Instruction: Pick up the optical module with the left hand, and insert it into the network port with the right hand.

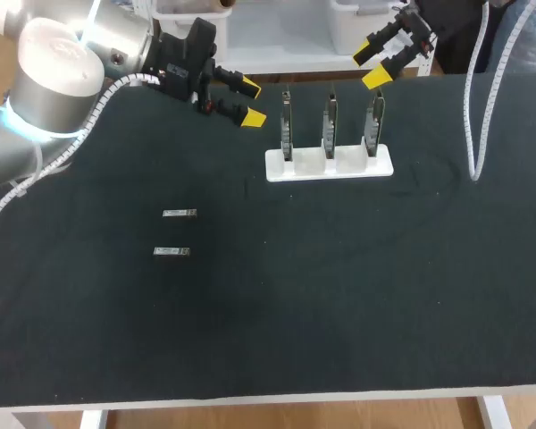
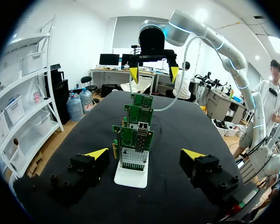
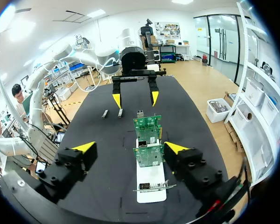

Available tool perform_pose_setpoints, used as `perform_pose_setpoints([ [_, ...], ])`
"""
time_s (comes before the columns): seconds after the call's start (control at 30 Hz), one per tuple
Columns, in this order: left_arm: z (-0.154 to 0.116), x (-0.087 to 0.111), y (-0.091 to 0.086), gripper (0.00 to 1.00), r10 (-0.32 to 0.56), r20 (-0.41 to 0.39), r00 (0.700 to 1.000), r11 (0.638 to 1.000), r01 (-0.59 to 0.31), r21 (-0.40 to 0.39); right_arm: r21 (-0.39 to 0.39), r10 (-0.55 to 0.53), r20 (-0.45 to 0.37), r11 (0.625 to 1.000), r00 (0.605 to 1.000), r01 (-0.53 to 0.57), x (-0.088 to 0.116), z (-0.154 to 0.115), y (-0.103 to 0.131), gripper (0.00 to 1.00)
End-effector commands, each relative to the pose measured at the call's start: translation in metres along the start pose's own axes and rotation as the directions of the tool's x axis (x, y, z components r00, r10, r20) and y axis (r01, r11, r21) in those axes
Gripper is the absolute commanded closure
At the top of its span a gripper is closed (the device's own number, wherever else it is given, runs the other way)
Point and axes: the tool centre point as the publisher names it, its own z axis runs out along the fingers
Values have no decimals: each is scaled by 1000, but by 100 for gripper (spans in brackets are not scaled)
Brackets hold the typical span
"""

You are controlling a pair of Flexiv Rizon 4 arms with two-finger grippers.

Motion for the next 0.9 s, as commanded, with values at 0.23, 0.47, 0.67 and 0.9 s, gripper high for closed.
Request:
perform_pose_setpoints([
  [0.23, 0, -1, 2, 0, -3, -6, 1000, 1000, 3, 3, -710, -1, -2, 704, 1000, -1, -2, -2, -8, 0],
  [0.47, -14, 2, -1, 0, 27, -58, 998, 1000, -27, 9, -710, -1, -2, 704, 1000, -1, -2, -2, -8, 0],
  [0.67, -40, 16, -10, 0, 35, -142, 989, 999, -34, 7, -710, -1, -2, 704, 1000, -1, -2, -2, -8, 0],
  [0.9, -58, 43, -37, 0, 110, -310, 944, 992, -86, 90, -710, -1, -2, 704, 1000, -1, -2, -2, -8, 0],
])
